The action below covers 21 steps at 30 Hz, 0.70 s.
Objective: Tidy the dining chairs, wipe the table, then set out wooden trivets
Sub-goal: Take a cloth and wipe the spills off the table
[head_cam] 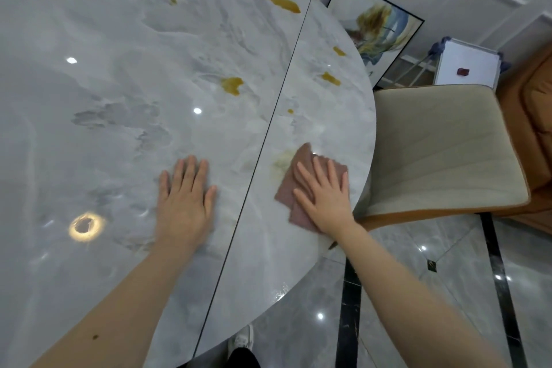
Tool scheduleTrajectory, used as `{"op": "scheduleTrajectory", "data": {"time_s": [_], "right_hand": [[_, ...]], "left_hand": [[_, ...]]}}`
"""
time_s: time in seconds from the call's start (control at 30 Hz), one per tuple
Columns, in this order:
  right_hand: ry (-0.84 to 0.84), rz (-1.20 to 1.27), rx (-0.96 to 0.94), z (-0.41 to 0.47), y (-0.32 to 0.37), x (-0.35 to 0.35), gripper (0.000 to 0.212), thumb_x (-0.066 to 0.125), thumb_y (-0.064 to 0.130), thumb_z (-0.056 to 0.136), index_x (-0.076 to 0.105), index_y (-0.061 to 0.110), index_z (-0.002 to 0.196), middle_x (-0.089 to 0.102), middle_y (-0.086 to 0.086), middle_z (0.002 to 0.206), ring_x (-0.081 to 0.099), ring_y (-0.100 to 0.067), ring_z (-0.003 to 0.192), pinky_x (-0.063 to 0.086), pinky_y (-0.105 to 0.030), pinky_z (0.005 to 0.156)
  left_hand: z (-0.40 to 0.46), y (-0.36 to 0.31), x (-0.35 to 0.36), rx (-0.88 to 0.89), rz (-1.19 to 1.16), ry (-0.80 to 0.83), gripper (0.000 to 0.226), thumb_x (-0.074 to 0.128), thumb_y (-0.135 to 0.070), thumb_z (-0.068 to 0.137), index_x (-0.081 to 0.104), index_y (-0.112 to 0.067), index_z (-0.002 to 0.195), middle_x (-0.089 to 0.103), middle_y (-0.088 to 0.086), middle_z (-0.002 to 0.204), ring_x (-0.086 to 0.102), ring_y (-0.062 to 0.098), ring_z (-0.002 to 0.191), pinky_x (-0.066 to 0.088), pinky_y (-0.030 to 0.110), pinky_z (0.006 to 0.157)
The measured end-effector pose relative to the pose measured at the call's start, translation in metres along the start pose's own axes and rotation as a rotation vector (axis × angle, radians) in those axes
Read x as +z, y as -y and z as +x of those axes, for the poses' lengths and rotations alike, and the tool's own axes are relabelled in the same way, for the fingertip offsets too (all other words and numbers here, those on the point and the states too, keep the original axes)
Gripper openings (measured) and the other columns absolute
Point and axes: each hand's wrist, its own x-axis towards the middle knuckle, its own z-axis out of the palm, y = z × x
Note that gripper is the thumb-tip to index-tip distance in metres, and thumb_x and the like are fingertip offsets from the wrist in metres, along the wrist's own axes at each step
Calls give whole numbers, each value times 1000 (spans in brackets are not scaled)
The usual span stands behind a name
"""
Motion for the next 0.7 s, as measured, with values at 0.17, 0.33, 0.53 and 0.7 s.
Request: {"op": "scheduleTrajectory", "data": {"time_s": [0.17, 0.33, 0.53, 0.7], "right_hand": [[11, 95, 129, 66, 63, -3, 59, 24, 61, 94, 6, 46, 149, -3, 4, 161, -12, -30, 146, -13, -59, 113], [-58, 41, -258, -3, 104, 16, 61, 24, 63, 90, 18, 45, 148, 10, 6, 160, 0, -26, 148, -4, -55, 116], [-22, -23, -59, 9, 17, 5, 61, 10, 66, 90, 0, 48, 148, -8, 11, 159, -11, -23, 147, -9, -51, 116], [-44, 95, 136, 81, 54, -2, 58, 24, 54, 98, 6, 40, 151, -3, 7, 161, -8, -22, 147, -12, -52, 114]], "left_hand": [[1, 2, 3, 10, 15, -27, 61, 19, -41, 95, 36, -12, 145, 33, 10, 152, 25, 27, 142, 7, 46, 115], [1, 3, 1, 27, 18, -34, 58, 19, -37, 96, 41, -10, 143, 38, 11, 149, 31, 28, 140, 15, 49, 114], [-1, 1, -2, 14, 20, -24, 62, 13, -40, 96, 34, -10, 146, 33, 9, 152, 24, 25, 143, 4, 43, 116], [0, 0, -1, 14, 29, -42, 60, 16, -38, 96, 37, -9, 144, 36, 11, 150, 28, 27, 141, 9, 46, 116]]}}
